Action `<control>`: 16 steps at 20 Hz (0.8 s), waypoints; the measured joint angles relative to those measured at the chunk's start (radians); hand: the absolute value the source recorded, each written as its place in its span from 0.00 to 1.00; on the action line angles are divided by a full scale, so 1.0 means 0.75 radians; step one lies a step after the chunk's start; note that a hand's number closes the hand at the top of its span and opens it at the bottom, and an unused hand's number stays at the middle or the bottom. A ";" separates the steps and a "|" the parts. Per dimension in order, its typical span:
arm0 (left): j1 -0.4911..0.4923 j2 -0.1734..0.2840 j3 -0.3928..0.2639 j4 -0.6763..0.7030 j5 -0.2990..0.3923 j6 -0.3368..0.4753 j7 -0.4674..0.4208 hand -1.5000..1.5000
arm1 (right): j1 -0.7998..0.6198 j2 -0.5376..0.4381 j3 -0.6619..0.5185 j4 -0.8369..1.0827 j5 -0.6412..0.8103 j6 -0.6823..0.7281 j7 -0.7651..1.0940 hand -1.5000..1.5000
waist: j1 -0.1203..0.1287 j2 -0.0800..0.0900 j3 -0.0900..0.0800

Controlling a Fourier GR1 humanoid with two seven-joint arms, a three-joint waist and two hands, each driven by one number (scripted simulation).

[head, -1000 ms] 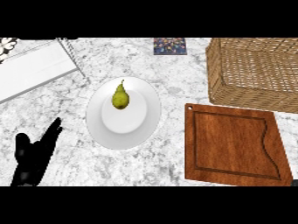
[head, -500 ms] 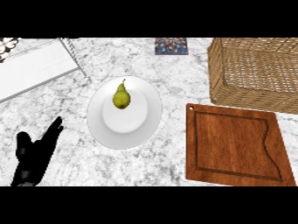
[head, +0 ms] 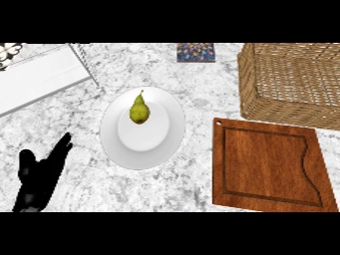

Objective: Pick the sweet potato from the cutting board and place it in the basket

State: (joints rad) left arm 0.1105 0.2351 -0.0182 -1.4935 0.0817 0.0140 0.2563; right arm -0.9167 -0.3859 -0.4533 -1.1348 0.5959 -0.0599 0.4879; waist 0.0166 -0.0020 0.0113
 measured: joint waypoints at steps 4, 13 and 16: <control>-0.004 -0.013 -0.003 -0.010 -0.015 0.013 0.025 0.50 | 0.010 -0.022 -0.037 0.134 -0.048 -0.043 -0.130 1.00 | 0.001 0.001 -0.001; -0.004 -0.009 0.016 0.005 -0.009 -0.018 0.004 0.50 | 0.098 -0.149 0.015 0.340 0.089 -0.119 -0.232 0.00 | -0.001 0.001 -0.001; 0.003 -0.013 0.015 -0.008 -0.017 -0.014 0.010 0.50 | 0.090 -0.215 0.033 0.399 0.110 -0.096 -0.290 0.00 | 0.000 0.000 0.000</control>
State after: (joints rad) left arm 0.1127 0.2254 -0.0071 -1.4998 0.0687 0.0032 0.2639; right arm -0.8494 -0.5469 -0.4286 -0.8354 0.6781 -0.1315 0.2706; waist 0.0163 -0.0019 0.0109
